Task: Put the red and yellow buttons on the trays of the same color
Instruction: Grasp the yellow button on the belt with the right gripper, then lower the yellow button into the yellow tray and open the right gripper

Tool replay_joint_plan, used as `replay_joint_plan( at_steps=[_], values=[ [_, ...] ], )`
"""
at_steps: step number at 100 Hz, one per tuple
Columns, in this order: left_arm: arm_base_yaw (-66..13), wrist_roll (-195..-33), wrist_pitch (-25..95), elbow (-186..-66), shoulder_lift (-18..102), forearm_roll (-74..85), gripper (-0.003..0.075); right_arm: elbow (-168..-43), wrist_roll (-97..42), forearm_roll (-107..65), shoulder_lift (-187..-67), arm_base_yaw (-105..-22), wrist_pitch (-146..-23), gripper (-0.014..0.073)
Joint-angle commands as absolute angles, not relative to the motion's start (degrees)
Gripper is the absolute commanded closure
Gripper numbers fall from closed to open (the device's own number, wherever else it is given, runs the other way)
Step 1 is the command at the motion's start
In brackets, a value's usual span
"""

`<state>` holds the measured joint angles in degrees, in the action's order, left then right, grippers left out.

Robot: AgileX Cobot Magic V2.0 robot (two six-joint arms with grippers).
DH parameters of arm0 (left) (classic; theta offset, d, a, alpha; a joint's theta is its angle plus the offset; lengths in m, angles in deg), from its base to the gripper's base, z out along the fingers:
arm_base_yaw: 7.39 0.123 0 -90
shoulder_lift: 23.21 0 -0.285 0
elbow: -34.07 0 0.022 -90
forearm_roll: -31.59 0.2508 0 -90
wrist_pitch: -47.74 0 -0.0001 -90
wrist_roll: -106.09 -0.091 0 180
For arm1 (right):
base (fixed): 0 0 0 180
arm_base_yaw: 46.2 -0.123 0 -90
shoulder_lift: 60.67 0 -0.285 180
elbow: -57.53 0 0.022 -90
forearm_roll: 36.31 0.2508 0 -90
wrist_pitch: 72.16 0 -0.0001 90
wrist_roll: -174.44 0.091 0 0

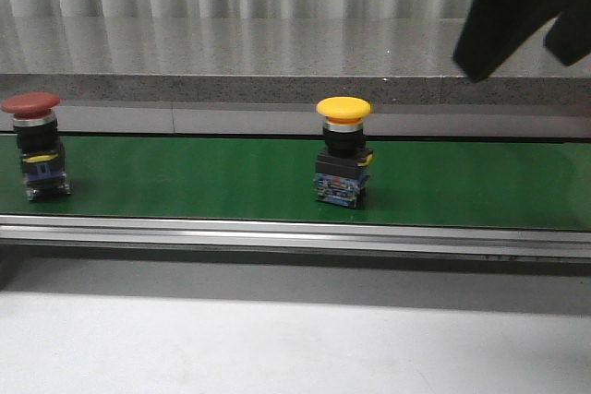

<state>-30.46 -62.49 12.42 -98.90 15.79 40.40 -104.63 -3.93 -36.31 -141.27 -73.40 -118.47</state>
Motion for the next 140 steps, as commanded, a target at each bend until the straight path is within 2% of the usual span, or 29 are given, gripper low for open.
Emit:
replay_joint_plan(
  at_steps=[1,43,50,62,69,84,98,140],
  values=[
    [-30.8,-62.1,16.0,-100.5,15.9,40.0,0.0741,-109.9,-5.2,-35.8,-145.7,-73.7,-118.0,-0.0042],
    [-30.8,-62.1,16.2,-100.5,15.9,40.0,0.0741,-118.1,-15.9,-29.0,-160.5,-73.6,-116.5,0.0045],
    [-30.8,-62.1,16.2,-100.5,15.9,40.0,0.0741,-118.1,-16.0,-29.0,-161.2,-73.6,-116.2,0.0155],
    [-30.8,-62.1,16.2,-100.5,15.9,40.0,0.0741,-117.9,-16.0,-29.0,-160.8,-73.6,-115.2,0.0478],
    [-30.8,-62.1,16.2,-100.5,15.9,40.0,0.0741,-117.8,-15.4,-29.0,-159.7,-73.1,-113.8,0.0575],
    [-30.8,-62.1,16.2,-100.5,15.9,40.0,0.0741,-117.7,-9.5,-29.9,-156.4,-68.9,-112.4,0.0585],
    [-30.8,-62.1,16.2,-100.5,15.9,40.0,0.0741,-117.2,-4.7,-33.6,-153.4,-60.5,-113.3,0.0585],
    [-30.8,-62.1,16.2,-100.5,15.9,40.0,0.0741,-117.2,3.1,-41.0,-151.9,-23.5,-111.7,0.0586]
  ],
)
